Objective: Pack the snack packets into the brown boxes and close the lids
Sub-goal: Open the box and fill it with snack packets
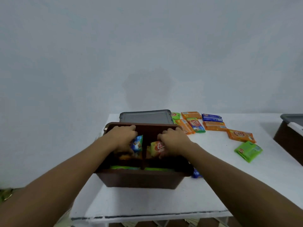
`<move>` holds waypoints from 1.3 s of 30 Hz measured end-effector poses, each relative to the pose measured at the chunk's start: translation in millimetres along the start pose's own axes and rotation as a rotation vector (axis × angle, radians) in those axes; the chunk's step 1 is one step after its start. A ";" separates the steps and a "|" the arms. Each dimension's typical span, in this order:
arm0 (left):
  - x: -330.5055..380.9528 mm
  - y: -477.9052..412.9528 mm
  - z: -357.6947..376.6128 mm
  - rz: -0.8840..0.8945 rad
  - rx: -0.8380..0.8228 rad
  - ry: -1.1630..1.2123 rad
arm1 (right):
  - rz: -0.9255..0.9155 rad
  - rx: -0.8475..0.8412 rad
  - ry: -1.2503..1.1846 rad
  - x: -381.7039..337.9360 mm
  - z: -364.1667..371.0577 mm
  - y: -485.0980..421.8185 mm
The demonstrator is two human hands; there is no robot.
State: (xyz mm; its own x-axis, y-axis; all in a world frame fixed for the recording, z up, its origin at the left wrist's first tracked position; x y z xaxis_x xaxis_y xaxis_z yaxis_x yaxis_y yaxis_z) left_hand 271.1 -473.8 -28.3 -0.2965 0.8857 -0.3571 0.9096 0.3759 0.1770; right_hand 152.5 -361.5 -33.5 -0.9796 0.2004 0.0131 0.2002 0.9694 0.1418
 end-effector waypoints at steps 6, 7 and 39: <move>12.0 -4.8 25.7 0.048 -0.001 -0.135 | 0.005 0.046 0.085 -0.2 7.6 -2.7; 9.7 -4.8 28.3 0.035 -0.020 -0.107 | 0.004 0.046 0.101 -1.6 7.6 -2.2; 2.5 -3.4 28.7 0.037 -0.027 0.097 | 0.024 0.174 -0.145 -2.0 -1.3 3.6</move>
State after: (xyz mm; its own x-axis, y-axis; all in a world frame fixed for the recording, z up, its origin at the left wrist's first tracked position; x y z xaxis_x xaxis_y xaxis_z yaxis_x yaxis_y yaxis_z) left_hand 275.6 -480.7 -56.2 -0.2906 0.9210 -0.2595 0.9126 0.3483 0.2140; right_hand 155.2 -358.5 -31.7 -0.9645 0.2299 -0.1299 0.2355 0.9714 -0.0297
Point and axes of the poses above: each hand's wrist, its own y-axis away from the middle knuckle, its own z-axis out of the palm, x = y × z, the point moved 6 cm from there along -y, towards the middle knuckle, and after that the axes turned 10 degrees about -y, right-handed, at the moved point
